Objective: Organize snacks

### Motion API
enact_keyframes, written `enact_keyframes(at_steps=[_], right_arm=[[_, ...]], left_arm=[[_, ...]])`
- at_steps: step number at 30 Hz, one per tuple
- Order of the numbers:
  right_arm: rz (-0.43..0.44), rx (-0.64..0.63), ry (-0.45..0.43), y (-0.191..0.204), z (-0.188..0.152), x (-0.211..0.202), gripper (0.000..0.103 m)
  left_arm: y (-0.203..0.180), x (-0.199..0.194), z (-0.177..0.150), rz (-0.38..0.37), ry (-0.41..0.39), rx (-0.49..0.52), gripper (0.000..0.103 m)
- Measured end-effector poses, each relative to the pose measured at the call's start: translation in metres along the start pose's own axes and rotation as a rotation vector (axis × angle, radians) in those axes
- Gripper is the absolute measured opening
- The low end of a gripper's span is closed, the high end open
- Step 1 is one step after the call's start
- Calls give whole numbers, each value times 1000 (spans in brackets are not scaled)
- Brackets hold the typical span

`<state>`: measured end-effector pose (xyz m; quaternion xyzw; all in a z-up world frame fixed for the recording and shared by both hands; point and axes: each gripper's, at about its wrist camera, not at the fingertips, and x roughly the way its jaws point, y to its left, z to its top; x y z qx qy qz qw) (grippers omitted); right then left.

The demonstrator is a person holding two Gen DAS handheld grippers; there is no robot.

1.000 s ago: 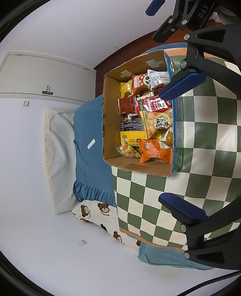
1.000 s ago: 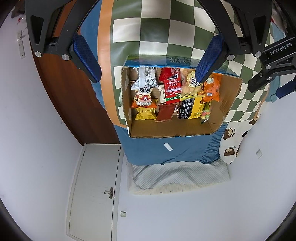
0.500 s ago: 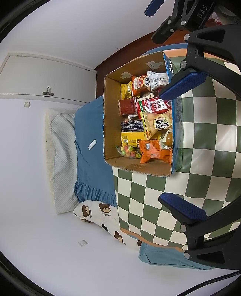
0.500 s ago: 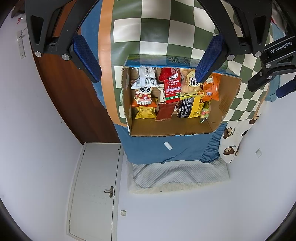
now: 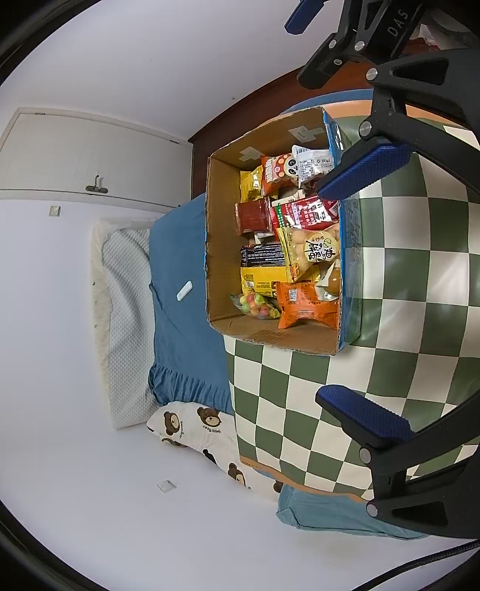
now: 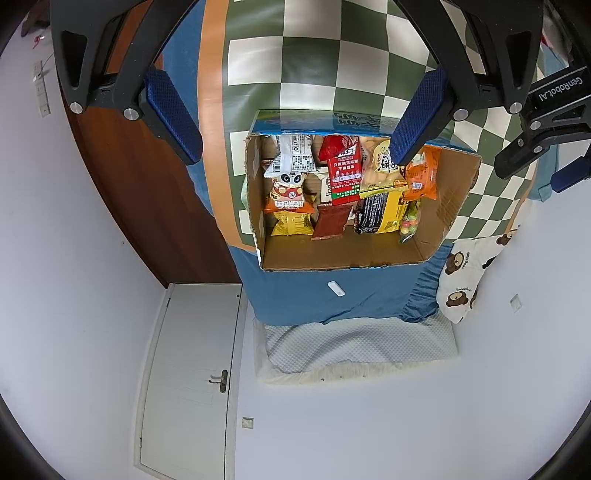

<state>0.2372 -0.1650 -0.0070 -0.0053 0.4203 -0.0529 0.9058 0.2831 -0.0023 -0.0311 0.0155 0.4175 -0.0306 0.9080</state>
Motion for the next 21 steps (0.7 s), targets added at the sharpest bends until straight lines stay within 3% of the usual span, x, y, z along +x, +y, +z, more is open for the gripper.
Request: enact_keyframes(at_steps=[21], right_arm=[[0,10,-3,-2,1,-13,103]], left_arm=[[2,-5,0,-4,-6,4,103]])
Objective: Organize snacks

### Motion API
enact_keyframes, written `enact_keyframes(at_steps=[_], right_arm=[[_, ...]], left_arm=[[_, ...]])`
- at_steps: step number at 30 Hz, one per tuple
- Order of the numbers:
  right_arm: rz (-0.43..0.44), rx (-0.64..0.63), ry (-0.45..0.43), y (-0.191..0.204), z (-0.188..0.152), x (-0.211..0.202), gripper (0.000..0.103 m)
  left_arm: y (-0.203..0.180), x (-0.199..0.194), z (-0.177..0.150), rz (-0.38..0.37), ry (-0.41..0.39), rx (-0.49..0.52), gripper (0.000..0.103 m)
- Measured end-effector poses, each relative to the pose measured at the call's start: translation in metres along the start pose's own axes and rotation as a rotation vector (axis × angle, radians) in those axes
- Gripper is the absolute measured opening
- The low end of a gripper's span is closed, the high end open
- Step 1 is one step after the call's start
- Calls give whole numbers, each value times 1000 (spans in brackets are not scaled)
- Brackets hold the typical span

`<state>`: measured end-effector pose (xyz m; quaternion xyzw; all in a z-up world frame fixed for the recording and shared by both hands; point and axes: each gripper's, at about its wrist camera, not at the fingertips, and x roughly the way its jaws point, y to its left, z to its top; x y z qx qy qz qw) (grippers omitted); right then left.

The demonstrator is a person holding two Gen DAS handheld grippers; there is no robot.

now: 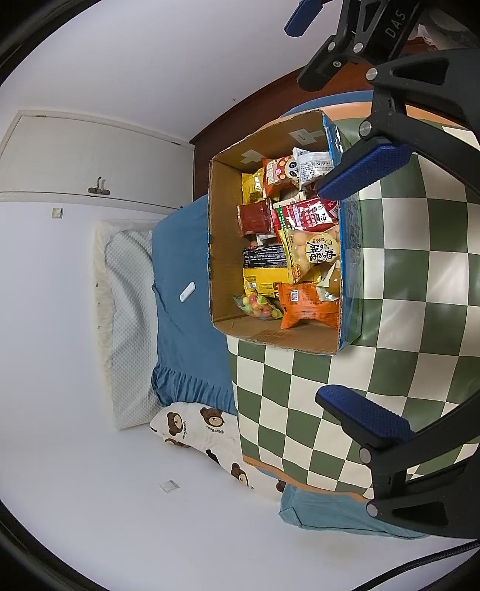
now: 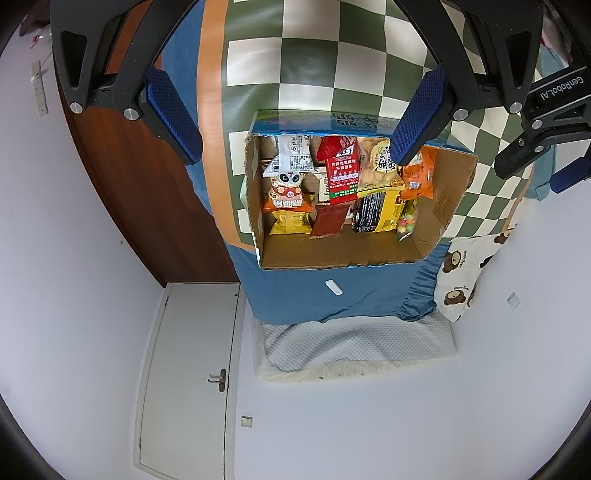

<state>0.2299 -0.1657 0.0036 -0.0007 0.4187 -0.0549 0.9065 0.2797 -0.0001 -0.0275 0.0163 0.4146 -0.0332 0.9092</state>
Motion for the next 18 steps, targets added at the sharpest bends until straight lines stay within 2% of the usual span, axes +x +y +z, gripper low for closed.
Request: enact_keyframes(at_steps=[18], right_arm=[[-6,10,-1,-2,-5,-2,103]], left_arm=[[-3,2,-5,-10,6,8,103]])
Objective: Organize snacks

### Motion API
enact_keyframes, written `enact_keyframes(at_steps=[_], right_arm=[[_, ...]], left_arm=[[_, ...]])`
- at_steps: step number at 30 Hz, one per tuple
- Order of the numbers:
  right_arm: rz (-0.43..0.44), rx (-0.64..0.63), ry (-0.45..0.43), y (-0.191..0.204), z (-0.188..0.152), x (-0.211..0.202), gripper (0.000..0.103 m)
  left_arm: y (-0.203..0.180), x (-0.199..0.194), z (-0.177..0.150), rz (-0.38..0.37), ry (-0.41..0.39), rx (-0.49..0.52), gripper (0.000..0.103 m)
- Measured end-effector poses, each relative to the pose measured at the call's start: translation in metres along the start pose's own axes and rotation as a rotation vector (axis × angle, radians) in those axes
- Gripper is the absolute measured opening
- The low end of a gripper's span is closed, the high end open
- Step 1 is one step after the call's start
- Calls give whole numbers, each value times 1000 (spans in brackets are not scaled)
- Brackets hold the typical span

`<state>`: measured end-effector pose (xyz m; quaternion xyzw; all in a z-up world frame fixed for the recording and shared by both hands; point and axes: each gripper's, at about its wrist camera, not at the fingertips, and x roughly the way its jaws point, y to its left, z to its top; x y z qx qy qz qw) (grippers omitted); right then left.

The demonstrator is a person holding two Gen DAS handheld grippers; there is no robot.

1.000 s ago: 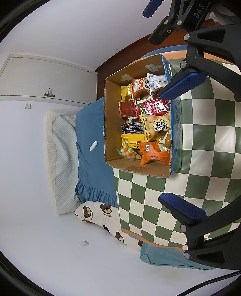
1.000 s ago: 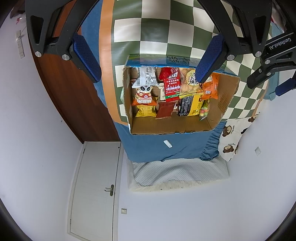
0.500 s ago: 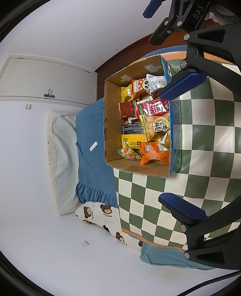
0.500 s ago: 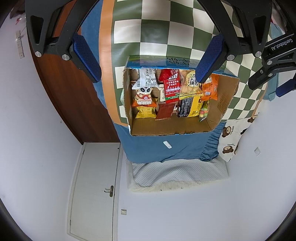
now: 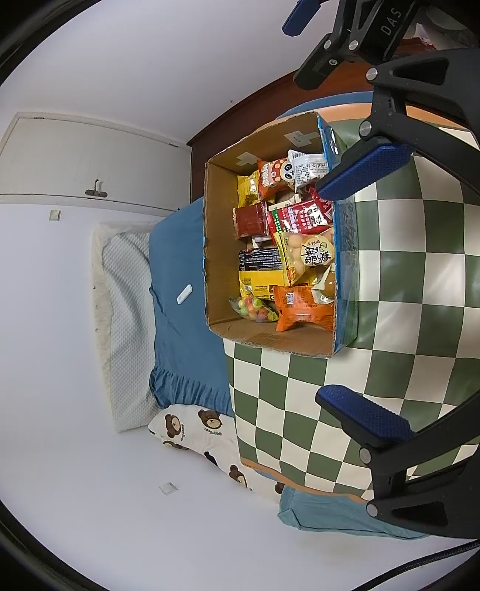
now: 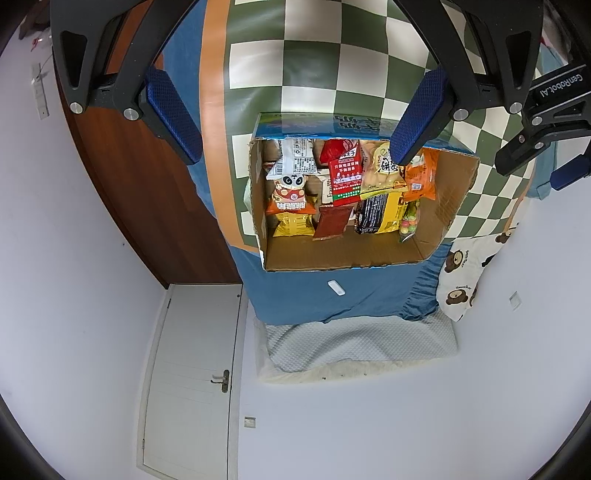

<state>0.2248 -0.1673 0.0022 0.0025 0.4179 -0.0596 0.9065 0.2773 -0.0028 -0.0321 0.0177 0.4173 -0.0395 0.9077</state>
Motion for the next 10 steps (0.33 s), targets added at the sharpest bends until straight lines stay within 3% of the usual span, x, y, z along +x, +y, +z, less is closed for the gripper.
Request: enact_keyframes(at_steps=[10], right_arm=[[-2,5,1,-1,-3,-1,103]], left_arm=[[0,0,-2,-2,-3,-1,103]])
